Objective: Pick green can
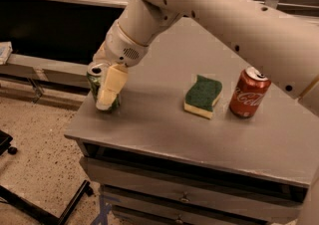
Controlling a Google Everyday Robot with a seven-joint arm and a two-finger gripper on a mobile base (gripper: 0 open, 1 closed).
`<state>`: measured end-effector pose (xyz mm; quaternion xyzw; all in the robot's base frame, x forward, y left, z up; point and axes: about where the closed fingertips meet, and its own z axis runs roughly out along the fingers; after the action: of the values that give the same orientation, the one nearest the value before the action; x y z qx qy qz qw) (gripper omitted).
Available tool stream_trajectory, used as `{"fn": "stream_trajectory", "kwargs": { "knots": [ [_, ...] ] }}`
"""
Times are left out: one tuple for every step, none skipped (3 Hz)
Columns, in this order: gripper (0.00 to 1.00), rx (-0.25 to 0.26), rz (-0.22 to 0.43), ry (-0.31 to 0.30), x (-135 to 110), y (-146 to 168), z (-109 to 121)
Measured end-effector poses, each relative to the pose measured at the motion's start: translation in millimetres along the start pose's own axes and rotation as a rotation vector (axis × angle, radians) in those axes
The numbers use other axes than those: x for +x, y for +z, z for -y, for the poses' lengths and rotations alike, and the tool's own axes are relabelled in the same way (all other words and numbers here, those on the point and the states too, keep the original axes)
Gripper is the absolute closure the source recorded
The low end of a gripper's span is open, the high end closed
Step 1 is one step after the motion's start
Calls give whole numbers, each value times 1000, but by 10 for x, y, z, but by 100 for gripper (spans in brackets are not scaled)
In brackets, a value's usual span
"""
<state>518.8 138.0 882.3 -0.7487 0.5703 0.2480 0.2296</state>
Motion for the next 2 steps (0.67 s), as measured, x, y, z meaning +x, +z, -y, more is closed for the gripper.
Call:
{"fn": "stream_trajectory", "kwargs": {
  "knots": [
    [40,-3,18,9,53,69,15],
    [62,-4,24,12,60,79,21]
  ]
}}
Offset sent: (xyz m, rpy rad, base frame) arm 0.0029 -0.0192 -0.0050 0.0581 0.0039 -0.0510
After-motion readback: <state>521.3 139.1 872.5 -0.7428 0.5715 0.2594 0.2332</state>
